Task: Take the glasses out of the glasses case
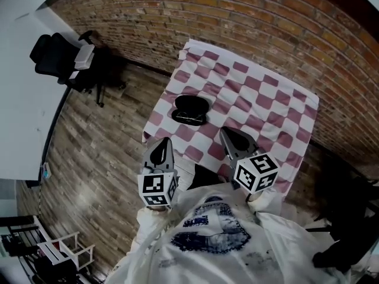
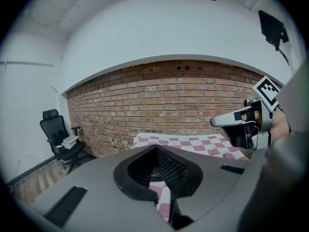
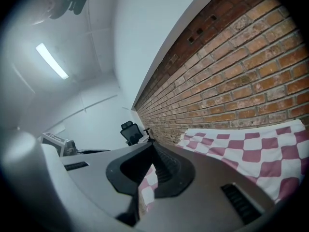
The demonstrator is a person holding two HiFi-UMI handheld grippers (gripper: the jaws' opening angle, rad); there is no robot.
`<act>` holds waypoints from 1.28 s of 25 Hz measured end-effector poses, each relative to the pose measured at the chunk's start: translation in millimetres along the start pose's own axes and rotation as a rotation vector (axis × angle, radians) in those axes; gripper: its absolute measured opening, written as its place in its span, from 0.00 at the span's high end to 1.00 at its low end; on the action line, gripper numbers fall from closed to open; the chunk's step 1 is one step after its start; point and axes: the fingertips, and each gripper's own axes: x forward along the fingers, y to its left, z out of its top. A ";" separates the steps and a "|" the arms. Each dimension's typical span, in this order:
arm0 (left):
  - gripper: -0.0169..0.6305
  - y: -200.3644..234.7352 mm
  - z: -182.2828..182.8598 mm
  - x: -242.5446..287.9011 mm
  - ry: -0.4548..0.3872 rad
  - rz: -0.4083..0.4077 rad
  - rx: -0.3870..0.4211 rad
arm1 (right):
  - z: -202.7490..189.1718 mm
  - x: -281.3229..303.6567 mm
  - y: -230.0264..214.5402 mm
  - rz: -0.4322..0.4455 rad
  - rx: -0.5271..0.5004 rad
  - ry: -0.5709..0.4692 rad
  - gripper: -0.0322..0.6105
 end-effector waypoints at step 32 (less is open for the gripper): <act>0.90 25.0 -28.3 118.9 0.178 -0.202 0.197 | -16.4 76.9 -44.4 -0.096 0.093 0.076 0.93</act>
